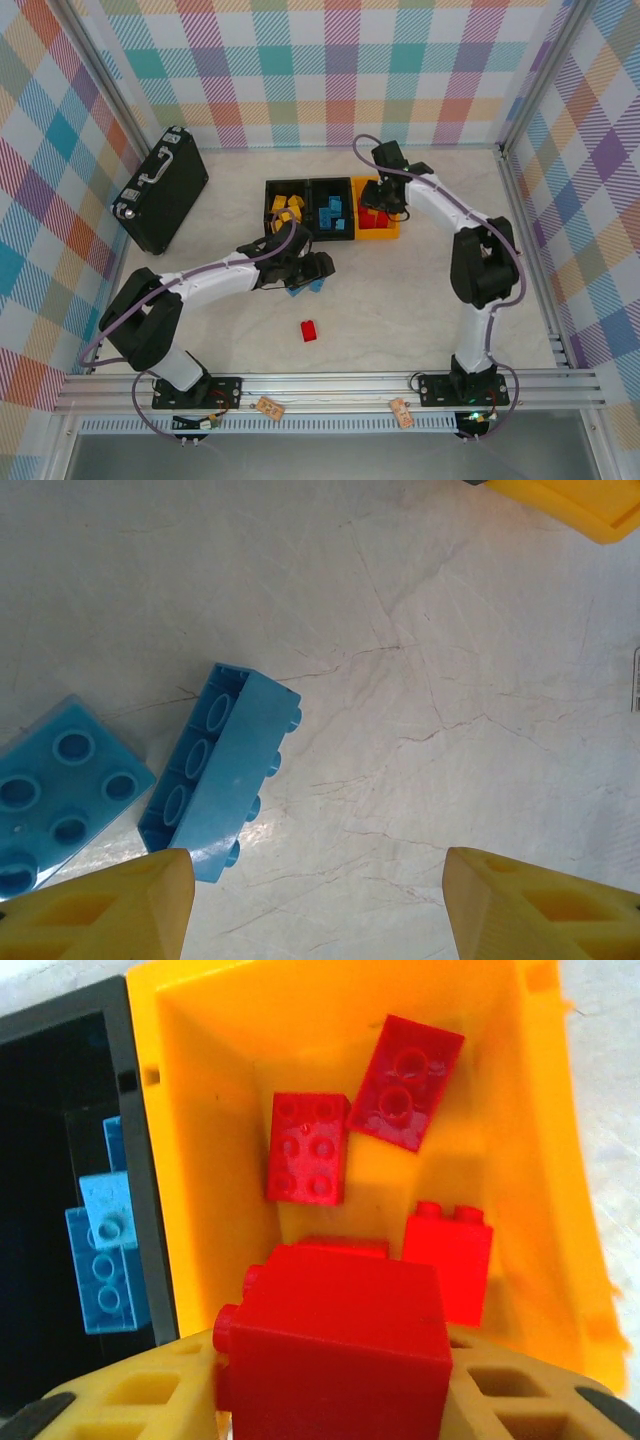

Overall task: Sort the legos into containers by color
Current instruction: Place the lego in the container, then pick up the lego from the bottom-center of the table.

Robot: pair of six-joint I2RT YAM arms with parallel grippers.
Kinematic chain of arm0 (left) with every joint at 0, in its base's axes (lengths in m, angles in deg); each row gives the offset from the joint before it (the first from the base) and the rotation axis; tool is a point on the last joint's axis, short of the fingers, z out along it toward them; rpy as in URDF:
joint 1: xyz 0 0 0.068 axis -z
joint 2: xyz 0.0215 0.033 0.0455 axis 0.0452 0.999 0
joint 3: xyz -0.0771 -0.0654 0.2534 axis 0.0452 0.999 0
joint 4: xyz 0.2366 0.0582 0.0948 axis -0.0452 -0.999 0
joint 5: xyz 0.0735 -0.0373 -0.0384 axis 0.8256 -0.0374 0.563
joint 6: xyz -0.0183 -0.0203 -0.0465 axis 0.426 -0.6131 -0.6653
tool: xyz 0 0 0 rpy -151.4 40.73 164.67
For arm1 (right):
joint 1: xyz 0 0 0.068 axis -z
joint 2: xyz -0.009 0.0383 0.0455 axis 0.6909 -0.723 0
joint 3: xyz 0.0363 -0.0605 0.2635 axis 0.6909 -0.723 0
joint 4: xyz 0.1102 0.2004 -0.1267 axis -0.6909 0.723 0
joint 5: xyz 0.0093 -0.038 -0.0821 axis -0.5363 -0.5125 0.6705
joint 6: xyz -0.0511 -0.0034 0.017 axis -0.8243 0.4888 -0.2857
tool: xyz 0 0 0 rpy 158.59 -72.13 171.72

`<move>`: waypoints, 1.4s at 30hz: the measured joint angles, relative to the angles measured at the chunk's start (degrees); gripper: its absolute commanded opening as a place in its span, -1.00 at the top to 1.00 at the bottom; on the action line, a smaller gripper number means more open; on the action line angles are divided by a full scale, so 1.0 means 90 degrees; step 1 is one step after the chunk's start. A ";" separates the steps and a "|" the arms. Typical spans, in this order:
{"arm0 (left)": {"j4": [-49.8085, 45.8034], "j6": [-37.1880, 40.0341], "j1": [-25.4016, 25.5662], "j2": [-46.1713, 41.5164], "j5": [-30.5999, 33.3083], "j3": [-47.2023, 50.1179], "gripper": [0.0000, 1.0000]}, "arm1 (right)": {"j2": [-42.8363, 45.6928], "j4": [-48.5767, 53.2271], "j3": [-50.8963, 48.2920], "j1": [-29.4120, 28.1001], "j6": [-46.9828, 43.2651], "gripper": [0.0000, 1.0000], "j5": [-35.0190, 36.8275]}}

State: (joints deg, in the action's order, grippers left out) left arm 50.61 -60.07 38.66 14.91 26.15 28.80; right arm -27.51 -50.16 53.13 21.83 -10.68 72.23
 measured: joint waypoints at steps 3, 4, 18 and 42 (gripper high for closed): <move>-0.0010 -0.0017 0.0005 -0.0180 0.0046 0.0109 -0.32 | -0.0442 0.0022 0.0452 0.0107 0.0049 0.08 -0.0240; -0.0015 -0.0017 0.0002 -0.0238 0.0066 0.0146 -0.32 | -0.0585 0.0051 0.0602 0.0146 0.0078 0.07 -0.0308; -0.0308 -0.0041 0.0005 -0.0486 0.0267 0.0316 -0.33 | -0.1120 0.0257 0.1326 0.0262 0.0219 -0.16 -0.0721; -0.1372 0.0039 0.0005 -0.1528 0.0860 0.0588 -0.35 | 0.2533 -0.0313 -0.2688 -0.0287 0.0146 -0.19 -0.1508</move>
State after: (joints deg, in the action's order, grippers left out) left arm 38.26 -59.72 38.71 1.17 33.89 34.09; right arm -4.71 -52.98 28.93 19.25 -9.37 58.66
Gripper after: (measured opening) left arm 0.673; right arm 0.591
